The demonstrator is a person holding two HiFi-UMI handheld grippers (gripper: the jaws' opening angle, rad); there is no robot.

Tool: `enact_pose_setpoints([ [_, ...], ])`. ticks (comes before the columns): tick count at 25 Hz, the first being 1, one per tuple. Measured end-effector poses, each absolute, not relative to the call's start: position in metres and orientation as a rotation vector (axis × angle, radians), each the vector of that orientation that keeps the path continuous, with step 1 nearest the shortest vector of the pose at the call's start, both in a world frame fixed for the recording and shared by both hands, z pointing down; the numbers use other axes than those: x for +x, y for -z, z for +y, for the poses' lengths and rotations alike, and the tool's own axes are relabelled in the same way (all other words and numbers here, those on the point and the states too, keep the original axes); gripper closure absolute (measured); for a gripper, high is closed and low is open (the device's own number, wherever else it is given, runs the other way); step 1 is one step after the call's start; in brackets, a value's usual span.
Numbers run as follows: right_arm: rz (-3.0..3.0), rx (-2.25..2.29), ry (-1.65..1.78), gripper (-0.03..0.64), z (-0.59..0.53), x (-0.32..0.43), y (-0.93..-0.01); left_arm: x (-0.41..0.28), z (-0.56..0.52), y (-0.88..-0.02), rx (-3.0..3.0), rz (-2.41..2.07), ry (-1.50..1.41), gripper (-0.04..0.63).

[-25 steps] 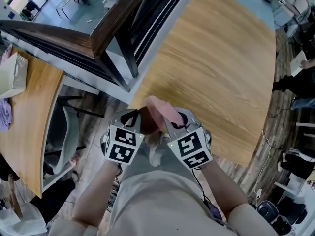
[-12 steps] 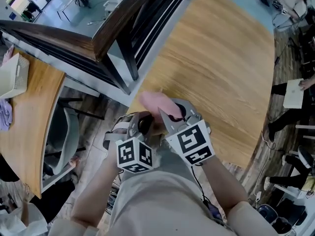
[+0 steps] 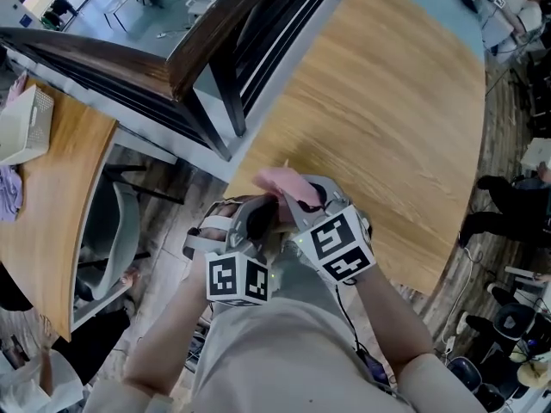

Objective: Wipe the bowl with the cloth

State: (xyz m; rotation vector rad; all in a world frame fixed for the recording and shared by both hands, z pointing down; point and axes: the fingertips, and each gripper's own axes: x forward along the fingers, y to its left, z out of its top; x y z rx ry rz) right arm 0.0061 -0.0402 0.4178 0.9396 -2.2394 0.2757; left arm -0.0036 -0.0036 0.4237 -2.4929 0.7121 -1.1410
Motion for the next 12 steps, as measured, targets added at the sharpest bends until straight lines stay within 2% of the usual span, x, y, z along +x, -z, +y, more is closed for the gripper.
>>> enact_pose_setpoints([
  [12, -2.158, 0.986, -0.351, 0.603, -0.036, 0.035, -0.439, -0.033, -0.029, -0.425, -2.708, 1.027, 1.141, 0.581],
])
